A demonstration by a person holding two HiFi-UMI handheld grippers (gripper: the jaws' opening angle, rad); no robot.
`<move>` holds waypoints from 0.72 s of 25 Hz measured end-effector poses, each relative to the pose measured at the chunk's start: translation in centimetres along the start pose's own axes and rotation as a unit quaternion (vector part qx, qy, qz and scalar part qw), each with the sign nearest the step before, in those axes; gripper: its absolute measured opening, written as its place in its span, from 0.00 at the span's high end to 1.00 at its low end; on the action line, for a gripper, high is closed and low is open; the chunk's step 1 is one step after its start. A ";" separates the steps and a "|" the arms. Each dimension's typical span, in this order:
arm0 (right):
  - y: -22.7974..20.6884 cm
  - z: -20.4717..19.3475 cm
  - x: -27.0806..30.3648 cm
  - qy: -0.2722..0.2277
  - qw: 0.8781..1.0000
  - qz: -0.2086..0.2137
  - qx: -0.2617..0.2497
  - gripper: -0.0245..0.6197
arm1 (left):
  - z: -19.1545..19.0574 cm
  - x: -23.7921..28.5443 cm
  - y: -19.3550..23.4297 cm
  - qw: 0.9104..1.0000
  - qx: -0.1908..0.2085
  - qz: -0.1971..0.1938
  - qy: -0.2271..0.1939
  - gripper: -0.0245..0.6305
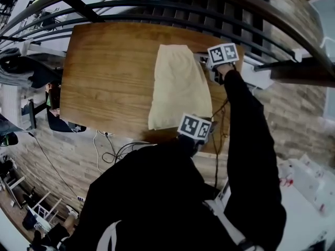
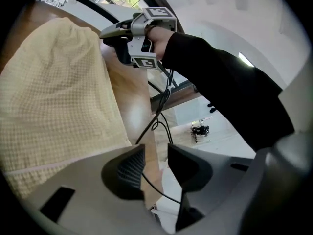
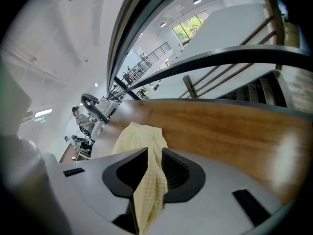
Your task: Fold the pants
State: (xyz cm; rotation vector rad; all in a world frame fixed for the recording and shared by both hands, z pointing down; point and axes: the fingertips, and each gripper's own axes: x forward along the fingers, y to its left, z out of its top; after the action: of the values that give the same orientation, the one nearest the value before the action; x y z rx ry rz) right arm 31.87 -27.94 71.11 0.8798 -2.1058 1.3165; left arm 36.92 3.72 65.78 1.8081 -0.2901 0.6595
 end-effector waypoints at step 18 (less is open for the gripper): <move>0.9 2.6 1.0 0.006 0.995 -0.041 -0.092 0.82 | 12.5 -15.0 12.7 0.972 0.015 0.170 -0.161 0.78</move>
State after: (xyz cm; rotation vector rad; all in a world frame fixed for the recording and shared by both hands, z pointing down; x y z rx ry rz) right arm 30.37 -30.29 70.22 0.8665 -2.1184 1.0653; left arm 22.00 -14.14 64.72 1.9104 -0.8272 0.6038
